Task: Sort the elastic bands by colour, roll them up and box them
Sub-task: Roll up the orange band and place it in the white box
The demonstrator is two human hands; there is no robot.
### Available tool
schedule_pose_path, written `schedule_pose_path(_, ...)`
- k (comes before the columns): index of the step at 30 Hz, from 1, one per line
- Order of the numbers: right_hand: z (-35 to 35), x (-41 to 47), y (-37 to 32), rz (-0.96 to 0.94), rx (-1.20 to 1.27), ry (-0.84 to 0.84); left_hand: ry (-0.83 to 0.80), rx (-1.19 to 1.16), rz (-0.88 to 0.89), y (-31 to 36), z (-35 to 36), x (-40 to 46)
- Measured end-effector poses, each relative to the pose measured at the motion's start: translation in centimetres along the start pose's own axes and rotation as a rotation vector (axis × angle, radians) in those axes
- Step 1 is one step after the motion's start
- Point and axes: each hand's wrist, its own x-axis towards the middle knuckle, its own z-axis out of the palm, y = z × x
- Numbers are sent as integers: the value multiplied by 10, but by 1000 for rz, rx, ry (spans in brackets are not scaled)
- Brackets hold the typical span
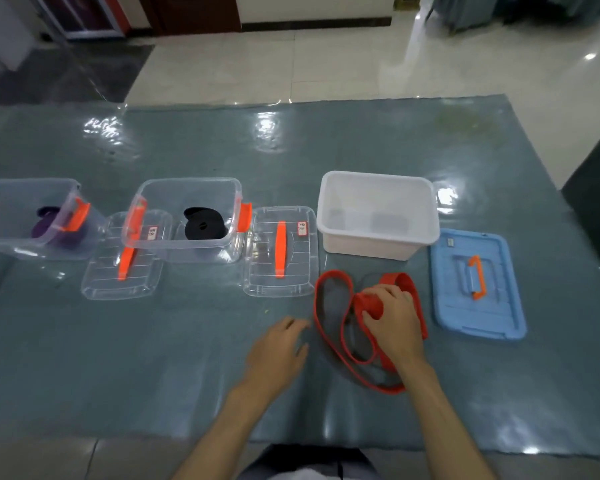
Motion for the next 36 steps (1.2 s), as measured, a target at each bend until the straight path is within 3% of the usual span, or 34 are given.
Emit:
schedule_pose_path(5, -37, -12, -50, -173, 232, 53, 7, -444, 187, 31, -12, 18)
schedule_pose_path(7, -48, -20, -75, -220, 301, 40, -9, -742, 214, 42, -14, 23)
schedule_pose_path(10, -54, -27, -102, -311, 363, 3, 122, -1084, 213, 51, -5, 25)
schedule_pose_path(13, -54, -30, -108, -260, 492, -8, 256, -1194, 130, 52, 2, 26)
schedule_pose_path(19, -53, -34, -100, -226, 482, 56, 307, -874, 216, 53, 2, 23)
schedule_pose_path(24, -59, -28, -101, -55, 566, 58, 378, -488, 269, 58, -3, 22)
schedule_pose_path(28, -78, -15, -85, -31, 787, -95, 337, -555, 239, 71, -2, 29)
schedule_pose_path(33, -114, -3, -57, 51, 959, -151, 471, -591, 270, 99, -2, 37)
schedule_pose_path(36, -125, 3, -45, 63, 938, -166, 538, -462, 270, 114, -4, 44)
